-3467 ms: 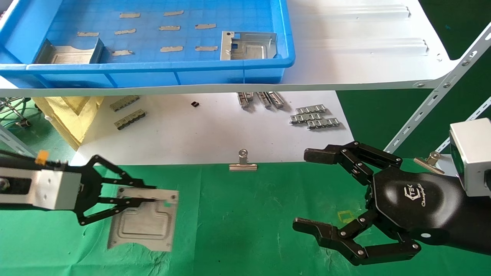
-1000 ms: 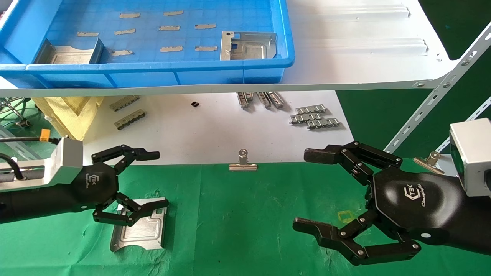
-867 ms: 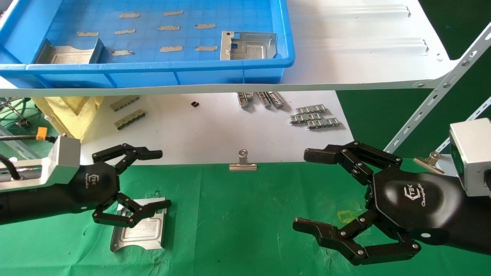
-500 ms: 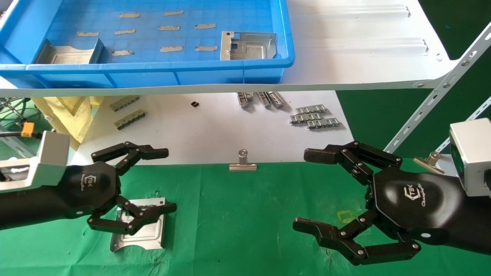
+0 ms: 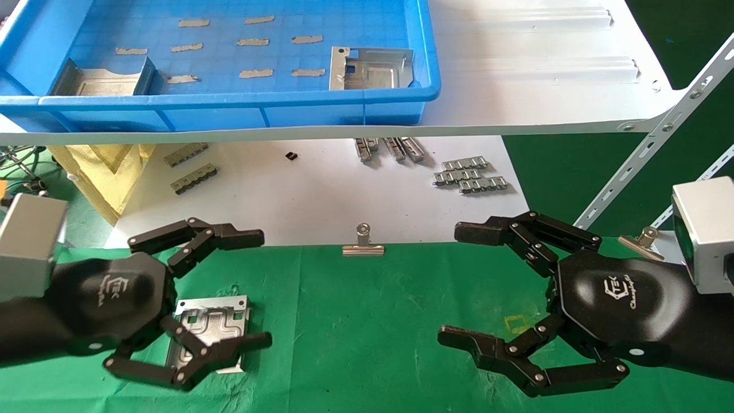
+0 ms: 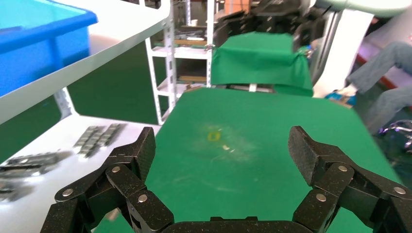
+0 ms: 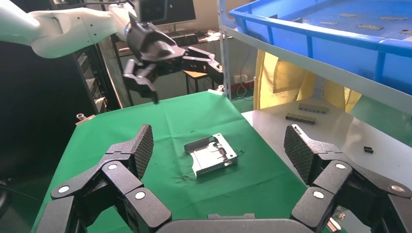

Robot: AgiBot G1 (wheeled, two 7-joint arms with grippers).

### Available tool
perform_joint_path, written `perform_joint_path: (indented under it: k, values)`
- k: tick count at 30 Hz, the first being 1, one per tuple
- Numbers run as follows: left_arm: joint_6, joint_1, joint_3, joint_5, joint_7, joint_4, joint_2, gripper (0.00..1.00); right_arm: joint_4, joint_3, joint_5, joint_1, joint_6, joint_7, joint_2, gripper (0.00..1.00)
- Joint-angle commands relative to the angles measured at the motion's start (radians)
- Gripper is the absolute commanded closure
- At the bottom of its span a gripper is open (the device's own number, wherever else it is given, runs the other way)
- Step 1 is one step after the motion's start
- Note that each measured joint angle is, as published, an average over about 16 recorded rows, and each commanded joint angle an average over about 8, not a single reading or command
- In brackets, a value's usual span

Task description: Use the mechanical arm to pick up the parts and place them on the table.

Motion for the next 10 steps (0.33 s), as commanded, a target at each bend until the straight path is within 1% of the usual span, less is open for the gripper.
perform_joint_path:
  k: [1,7,10]
  values:
    - [-0.004,0.018,-0.018,-0.009,-0.028,-0.038,-0.007,0.0,0.0,0.0,0.0,0.0,0.0,0.0,0.0,0.0]
    - [-0.014,0.066,-0.068,-0.033,-0.104,-0.141,-0.027,0.0,0.0,0.0,0.0,0.0,0.0,0.0,0.0,0.0]
    - [-0.016,0.076,-0.079,-0.038,-0.12,-0.163,-0.031,0.0,0.0,0.0,0.0,0.0,0.0,0.0,0.0,0.0]
